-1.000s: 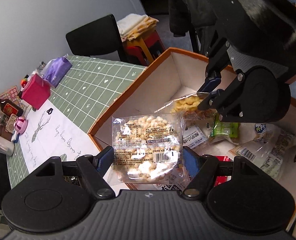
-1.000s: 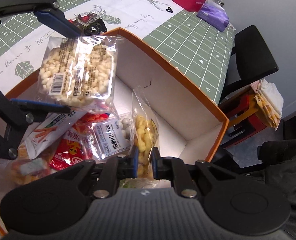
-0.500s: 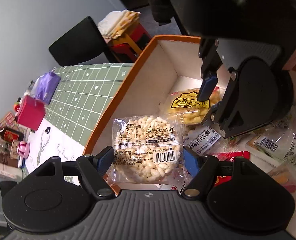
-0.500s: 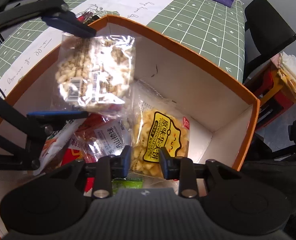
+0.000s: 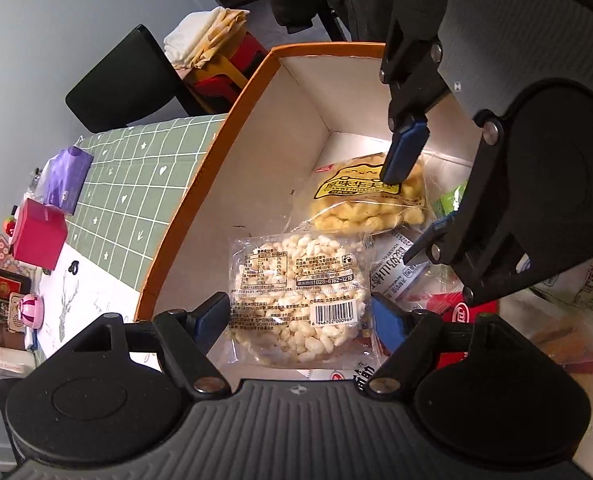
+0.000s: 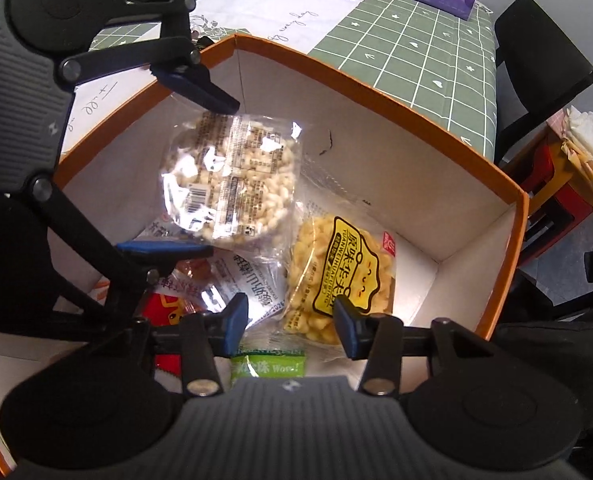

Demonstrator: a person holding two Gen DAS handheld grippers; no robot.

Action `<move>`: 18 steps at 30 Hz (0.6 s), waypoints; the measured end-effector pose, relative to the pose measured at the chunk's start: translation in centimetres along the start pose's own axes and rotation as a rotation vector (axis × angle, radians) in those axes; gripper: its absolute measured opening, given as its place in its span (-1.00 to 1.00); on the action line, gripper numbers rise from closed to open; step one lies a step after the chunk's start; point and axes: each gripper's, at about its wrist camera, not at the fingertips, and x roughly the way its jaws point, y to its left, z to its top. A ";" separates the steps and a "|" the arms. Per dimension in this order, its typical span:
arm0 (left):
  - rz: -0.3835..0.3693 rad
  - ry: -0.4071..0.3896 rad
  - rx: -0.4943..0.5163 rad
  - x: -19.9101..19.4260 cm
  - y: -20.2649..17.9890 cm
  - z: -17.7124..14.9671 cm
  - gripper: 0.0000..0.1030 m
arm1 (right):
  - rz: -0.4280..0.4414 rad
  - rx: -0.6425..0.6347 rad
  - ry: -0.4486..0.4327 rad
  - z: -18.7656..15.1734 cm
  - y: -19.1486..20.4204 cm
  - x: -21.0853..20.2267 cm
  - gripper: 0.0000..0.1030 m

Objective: Organize snacks
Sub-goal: 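Lower both bags into the orange box and open both tools, then withdraw both tools toward the red bottle and dark seaweed bag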

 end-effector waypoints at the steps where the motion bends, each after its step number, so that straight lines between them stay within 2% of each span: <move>1: -0.008 -0.003 0.004 0.0 0.0 -0.1 0.80 | 0.002 0.004 -0.002 0.0 0.0 -0.1 -0.09; 4: -0.020 -0.017 0.005 -0.2 -0.1 -0.3 0.80 | 0.005 0.010 -0.004 0.0 0.1 -0.3 -0.06; 7: -0.025 -0.038 -0.003 -0.8 -0.2 -0.4 0.81 | 0.013 0.019 -0.012 -0.1 0.3 -0.6 0.08; 10: -0.009 -0.045 -0.006 -1.3 -0.4 -0.6 0.82 | 0.011 0.027 -0.020 -0.2 0.4 -0.8 0.11; 15: -0.023 -0.056 -0.069 -3.1 -0.1 -1.3 0.82 | -0.001 0.061 -0.037 -0.5 0.9 -1.6 0.14; 18: -0.004 -0.058 -0.103 -4.3 0.1 -1.8 0.81 | -0.017 0.100 -0.051 -0.3 1.2 -2.2 0.26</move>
